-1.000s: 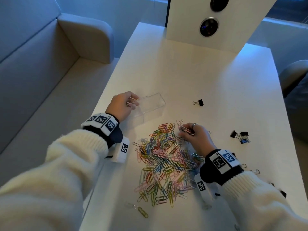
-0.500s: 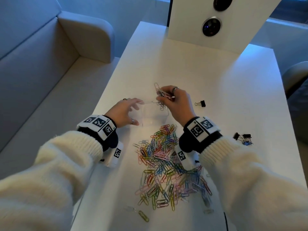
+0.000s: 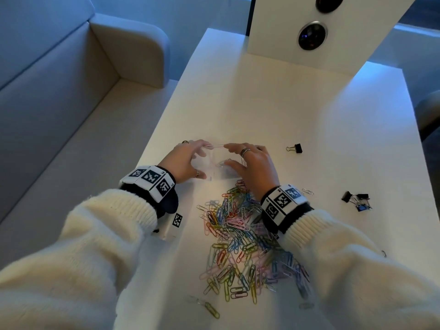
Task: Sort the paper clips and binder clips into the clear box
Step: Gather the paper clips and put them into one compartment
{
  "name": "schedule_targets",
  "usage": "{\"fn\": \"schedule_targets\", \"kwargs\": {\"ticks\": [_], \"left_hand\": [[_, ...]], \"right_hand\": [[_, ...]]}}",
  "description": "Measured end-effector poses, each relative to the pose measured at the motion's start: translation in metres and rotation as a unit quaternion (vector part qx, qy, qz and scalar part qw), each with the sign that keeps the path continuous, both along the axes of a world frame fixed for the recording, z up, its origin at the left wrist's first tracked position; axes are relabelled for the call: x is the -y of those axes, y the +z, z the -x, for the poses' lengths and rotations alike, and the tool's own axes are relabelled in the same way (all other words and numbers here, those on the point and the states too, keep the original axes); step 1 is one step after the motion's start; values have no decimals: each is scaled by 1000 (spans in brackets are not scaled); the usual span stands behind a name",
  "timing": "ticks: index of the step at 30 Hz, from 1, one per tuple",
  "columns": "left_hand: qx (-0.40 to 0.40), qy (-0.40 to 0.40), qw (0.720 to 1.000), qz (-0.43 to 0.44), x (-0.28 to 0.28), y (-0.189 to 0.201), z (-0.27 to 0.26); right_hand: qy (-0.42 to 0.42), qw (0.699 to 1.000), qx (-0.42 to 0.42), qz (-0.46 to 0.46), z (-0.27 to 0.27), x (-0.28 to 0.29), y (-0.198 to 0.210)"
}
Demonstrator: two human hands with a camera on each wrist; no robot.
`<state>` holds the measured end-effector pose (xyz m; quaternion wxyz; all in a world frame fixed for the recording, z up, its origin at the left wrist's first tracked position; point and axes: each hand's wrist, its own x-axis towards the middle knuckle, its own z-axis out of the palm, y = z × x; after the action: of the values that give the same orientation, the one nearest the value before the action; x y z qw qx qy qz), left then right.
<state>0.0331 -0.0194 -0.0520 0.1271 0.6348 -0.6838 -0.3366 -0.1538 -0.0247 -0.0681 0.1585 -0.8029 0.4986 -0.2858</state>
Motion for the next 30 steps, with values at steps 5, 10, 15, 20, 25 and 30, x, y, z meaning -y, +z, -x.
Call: {"fn": "schedule_targets", "kwargs": {"ticks": [5, 10, 15, 20, 25, 30], "left_hand": [[-8, 7, 1000, -5, 0, -1, 0], [4, 7, 1000, -12, 0, 0, 1], [16, 5, 1000, -13, -1, 0, 1], [16, 7, 1000, -12, -1, -1, 2], [20, 6, 1000, -8, -1, -1, 3], [1, 33, 999, 10, -3, 2, -5]], "right_hand": [[81, 983, -163, -13, 4, 4, 4], [135, 918, -371, -44, -8, 5, 10], [102, 903, -414, -56, -13, 8, 16], [112, 905, -389, -131, -19, 12, 15], [97, 881, -447, -119, -26, 14, 19], [95, 923, -353, -123, -17, 7, 28]]}}
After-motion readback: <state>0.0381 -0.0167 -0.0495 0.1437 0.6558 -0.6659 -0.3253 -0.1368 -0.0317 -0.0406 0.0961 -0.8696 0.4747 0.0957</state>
